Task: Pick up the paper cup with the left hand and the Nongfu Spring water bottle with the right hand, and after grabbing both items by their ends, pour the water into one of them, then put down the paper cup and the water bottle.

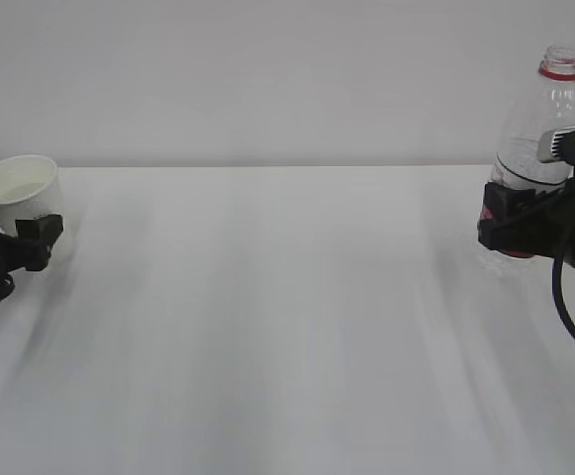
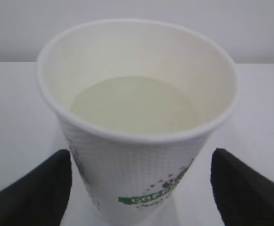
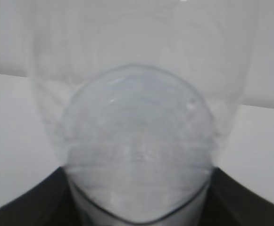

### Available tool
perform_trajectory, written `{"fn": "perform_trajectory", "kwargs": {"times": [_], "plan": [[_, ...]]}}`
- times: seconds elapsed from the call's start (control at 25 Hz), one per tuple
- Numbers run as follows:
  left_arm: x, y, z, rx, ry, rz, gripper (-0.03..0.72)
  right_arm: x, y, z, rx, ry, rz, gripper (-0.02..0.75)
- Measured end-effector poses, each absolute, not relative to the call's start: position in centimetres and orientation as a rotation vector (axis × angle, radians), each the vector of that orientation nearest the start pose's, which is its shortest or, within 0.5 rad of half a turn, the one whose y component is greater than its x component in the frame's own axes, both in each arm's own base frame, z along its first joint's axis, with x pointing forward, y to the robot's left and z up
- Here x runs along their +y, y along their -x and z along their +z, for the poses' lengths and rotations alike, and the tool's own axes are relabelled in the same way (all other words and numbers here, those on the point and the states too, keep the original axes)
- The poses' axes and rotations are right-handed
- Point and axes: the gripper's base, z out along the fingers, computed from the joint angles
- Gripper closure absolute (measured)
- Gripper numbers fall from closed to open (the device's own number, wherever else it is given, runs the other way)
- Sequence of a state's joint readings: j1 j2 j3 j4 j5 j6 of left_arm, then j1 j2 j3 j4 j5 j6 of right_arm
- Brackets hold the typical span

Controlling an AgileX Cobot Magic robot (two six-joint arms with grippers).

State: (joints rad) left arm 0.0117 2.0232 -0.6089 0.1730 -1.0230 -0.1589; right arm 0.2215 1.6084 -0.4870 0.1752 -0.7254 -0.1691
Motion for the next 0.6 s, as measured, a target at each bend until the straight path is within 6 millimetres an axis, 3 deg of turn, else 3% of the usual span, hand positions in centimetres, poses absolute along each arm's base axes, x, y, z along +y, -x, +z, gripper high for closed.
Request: {"fn": "perform_trajectory", "kwargs": {"times": [0.6], "plan": [[-1.1,-27.3,9.8,1.893,-0.017,-0.201,0.021,5.2,-27.8,17.1,1.878,0.165,0.017,0.307]]}}
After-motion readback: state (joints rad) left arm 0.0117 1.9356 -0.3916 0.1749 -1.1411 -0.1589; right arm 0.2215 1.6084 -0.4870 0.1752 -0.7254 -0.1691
